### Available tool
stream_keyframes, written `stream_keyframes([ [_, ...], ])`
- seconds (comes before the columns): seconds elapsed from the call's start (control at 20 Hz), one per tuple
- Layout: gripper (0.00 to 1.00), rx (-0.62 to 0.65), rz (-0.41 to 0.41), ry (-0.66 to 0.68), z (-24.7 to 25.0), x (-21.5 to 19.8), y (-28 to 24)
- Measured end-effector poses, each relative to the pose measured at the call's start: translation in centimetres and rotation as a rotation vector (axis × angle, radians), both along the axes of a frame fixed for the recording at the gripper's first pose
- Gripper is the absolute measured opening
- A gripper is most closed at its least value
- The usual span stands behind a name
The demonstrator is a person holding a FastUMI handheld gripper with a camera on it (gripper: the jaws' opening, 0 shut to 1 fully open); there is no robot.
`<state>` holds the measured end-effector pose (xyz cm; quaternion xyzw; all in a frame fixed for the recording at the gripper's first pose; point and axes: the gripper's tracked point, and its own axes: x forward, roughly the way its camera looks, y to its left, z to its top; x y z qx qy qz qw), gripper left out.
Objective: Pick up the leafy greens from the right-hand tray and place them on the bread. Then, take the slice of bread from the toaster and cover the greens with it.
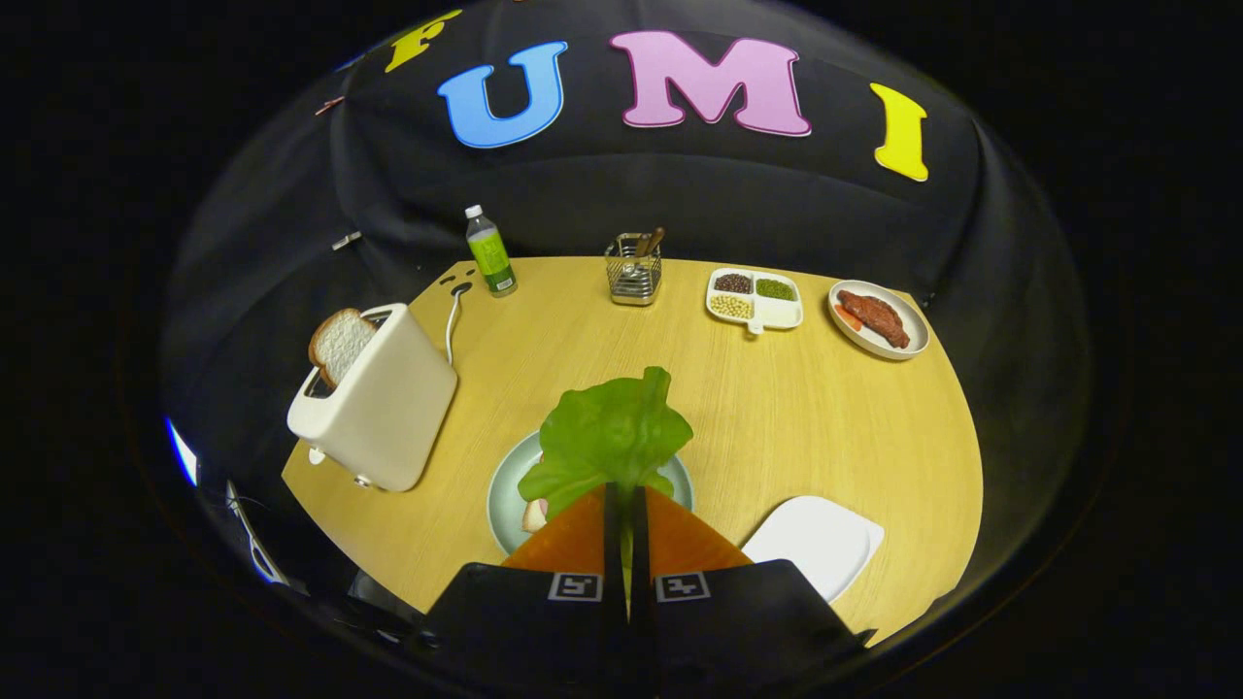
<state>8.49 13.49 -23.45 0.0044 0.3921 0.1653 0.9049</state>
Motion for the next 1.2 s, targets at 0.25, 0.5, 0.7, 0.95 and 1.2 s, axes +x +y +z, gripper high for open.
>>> stream_keyframes([
  [0.25, 0.05, -0.043, 0.065, 0.027, -2.5, 0.8, 2.9],
  [0.5, 0.06, -0.113, 0.120, 0.062, -5.5, 1.3, 4.3],
  [0.7, 0.12, -0.157, 0.133, 0.084, -7.1, 1.4, 4.1],
  [0.95, 0.38, -0.141, 0.097, 0.097, -7.5, 2.3, 4.4],
  [1.2, 1.00, -0.114, 0.099, 0.042, -5.8, 2.5, 5.5],
])
